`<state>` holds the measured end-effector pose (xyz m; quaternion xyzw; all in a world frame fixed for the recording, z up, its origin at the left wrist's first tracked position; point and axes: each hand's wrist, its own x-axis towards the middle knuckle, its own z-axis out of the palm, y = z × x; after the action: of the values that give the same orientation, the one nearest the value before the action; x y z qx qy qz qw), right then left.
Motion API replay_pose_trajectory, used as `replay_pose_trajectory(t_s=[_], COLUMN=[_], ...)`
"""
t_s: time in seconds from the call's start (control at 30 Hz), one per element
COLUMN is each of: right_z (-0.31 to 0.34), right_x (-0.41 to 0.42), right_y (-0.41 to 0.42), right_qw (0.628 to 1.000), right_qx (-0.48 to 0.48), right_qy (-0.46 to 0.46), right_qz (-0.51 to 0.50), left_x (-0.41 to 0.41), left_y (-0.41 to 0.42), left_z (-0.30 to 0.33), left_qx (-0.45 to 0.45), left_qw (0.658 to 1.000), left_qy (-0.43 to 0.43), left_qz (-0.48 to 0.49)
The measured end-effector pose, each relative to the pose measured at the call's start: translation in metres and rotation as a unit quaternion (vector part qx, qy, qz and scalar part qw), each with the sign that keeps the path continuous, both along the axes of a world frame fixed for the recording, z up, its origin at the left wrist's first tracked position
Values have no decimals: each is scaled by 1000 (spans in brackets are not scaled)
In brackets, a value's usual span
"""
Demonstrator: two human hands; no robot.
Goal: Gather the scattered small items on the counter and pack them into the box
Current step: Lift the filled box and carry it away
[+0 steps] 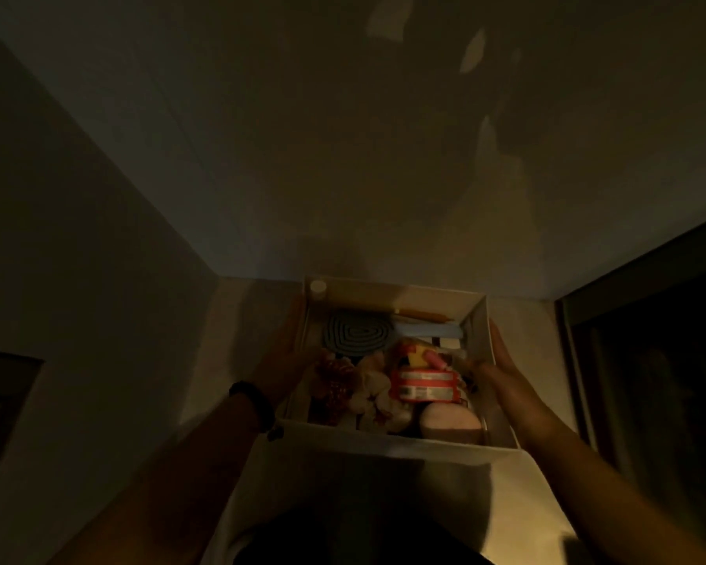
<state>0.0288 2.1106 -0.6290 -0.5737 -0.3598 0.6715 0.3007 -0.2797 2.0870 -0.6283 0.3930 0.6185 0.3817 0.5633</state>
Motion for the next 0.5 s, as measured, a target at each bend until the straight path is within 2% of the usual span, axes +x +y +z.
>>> replay_pose_trajectory(t_s=[0.1, 0.23, 0.4, 0.5], right_z=[-57, -107, -131, -131], right_x=[-11, -25, -38, -40], right_y=[20, 56, 86, 92], right_qw=[1000, 998, 994, 994], right_qx=[19, 56, 101, 105], right_qy=[4, 34, 46, 26], right_qz=[17, 16, 4, 0], left_x=[-7, -22, -26, -21], left_y=[19, 56, 88, 90], left_z=[-64, -123, -165, -171], left_qx=[-10, 25, 61, 80], left_qw=[1000, 999, 998, 996], left_qy=[-7, 20, 31, 27], left_qz=[0, -17, -16, 1])
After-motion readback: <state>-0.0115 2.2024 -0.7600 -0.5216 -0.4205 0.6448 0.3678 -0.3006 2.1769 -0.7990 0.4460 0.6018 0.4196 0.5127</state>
